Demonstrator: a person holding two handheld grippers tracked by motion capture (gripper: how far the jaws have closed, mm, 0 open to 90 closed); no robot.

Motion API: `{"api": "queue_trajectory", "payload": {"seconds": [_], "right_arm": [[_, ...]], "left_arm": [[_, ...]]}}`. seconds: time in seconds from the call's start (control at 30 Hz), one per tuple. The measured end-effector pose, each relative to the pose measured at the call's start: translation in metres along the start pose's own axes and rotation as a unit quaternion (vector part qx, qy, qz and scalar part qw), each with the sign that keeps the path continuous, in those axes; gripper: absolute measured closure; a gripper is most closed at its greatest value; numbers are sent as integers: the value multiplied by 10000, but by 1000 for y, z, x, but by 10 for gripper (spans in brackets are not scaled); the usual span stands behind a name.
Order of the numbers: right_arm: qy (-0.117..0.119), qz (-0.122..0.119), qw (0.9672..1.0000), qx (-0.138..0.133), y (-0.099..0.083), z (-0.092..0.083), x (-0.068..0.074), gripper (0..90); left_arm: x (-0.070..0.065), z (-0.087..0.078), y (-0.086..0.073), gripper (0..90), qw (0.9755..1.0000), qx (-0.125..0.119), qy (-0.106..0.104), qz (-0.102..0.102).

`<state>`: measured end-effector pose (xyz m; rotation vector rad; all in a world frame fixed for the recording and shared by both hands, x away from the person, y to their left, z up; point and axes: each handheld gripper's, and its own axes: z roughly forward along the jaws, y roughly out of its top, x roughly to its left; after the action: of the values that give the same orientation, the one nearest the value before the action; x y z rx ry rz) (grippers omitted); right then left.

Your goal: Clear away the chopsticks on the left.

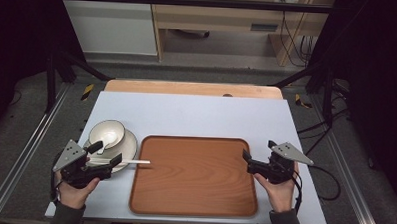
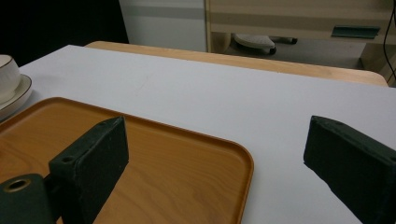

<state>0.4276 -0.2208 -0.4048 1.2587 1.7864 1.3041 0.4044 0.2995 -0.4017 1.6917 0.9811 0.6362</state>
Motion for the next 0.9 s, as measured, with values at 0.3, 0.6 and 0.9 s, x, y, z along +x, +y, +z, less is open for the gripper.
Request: {"api": "queue_trajectory", "payload": {"seconds": [0.3,0.6,0.9], "right_arm": [[-109,43,9999,50,-3,-4,-2,71],[6,13,9999,101,-3,-3,2,76],[29,-71,9998,209,-4,1,5,80]], "left_arm": [[11,-11,-9,180,9996,220,-136,94],[23,-18,-21,208,9977,576,-213,291],[32,-18,-35,266,9940,1017,-216,338]]}}
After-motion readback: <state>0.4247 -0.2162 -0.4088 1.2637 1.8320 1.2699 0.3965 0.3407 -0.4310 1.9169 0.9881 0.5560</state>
